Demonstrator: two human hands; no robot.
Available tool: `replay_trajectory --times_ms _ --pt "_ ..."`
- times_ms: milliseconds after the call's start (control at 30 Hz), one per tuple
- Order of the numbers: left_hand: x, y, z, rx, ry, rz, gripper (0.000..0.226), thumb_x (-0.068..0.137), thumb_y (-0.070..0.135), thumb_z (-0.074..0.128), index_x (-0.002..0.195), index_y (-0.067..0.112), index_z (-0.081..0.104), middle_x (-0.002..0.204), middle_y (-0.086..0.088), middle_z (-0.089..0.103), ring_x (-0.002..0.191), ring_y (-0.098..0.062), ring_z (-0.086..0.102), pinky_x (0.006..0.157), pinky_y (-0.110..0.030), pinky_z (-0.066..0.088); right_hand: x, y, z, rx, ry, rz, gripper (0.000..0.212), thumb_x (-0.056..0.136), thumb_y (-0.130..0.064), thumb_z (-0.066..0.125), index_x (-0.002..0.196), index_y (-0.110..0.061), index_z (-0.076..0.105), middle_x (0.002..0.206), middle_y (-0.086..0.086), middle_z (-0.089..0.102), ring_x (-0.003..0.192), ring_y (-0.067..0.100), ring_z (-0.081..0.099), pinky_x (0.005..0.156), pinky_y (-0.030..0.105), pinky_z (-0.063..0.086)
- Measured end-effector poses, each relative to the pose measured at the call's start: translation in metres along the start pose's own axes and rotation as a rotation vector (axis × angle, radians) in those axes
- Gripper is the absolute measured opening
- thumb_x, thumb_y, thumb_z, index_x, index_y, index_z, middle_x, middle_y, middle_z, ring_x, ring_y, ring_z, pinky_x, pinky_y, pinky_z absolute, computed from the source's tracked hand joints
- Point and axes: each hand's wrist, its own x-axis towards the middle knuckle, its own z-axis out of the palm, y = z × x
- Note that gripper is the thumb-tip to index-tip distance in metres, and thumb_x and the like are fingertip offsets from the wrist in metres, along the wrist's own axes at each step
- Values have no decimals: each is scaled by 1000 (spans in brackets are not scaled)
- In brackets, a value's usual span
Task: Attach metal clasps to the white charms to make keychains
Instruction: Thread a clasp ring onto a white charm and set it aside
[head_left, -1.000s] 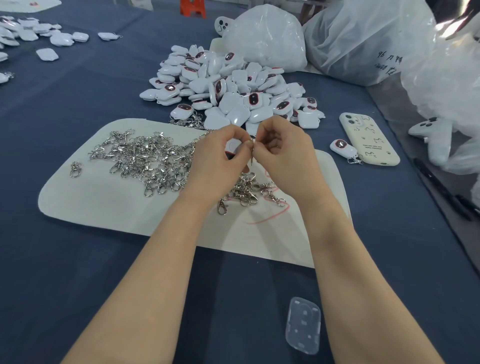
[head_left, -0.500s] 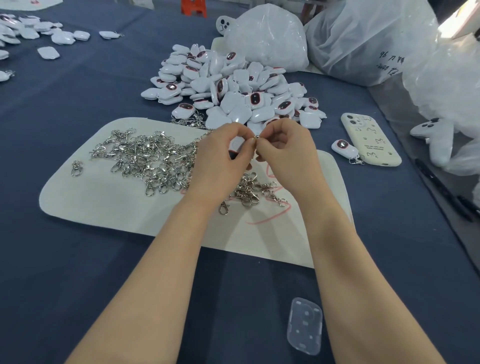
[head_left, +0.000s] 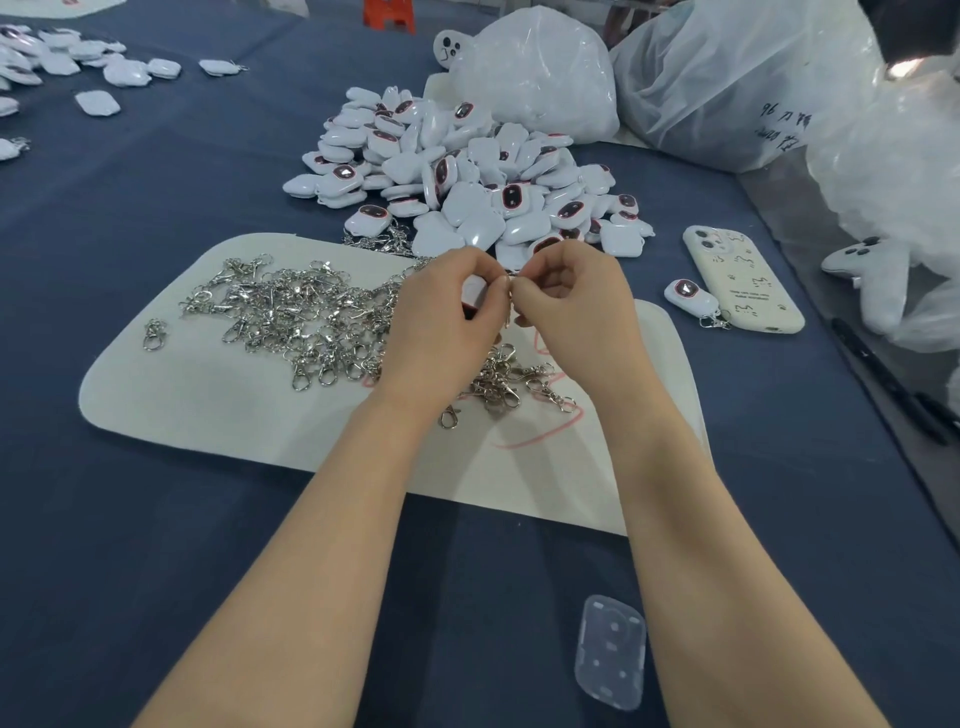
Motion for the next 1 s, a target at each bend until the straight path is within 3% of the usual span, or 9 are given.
replay_trajectory --times_ms 167,267,433,667,867,1000 --pt "0 0 3 2 43 6 11 90 18 59 80 23 58 65 13 57 49 -6 62 50 -18 44 -1 -2 3 -4 34 21 9 80 -11 62 76 -16 57 72 2 64 75 26 67 67 32 51" --pt "0 -1 4 -3 44 2 11 90 19 58 80 24 57 64 13 57 51 -10 63 53 -22 45 -1 -2 4 -35 45 19 7 81 -13 62 77 -15 58 71 2 64 75 25 67 67 31 51" --pt "-1 0 4 -20 45 3 12 90 17 58 80 24 57 56 13 56 47 -5 61 48 -15 42 -1 -3 3 -41 40 14 5 81 -12 62 78 -15 59 71 1 64 74 25 66 62 26 48" --pt "-1 1 4 9 30 4 11 90 18 58 81 24 57 64 13 57 54 -12 65 54 -21 44 -1 -1 3 -86 45 -7 8 80 -14 63 75 -18 57 65 -7 59 64 13 61 60 19 47" --pt "1 0 0 -42 -2 -31 15 91 15 57 79 24 56 55 12 57 45 -1 59 49 -18 47 -3 1 1 -27 -52 -53 14 80 -11 62 71 -19 53 61 -10 55 56 6 51 54 18 42" --pt "1 1 -2 -76 -14 -61 24 91 13 57 73 29 54 57 12 57 44 2 59 45 -14 45 -5 3 4 -30 -69 -86 18 82 -8 62 75 -22 52 68 -11 56 57 0 49 59 15 44"
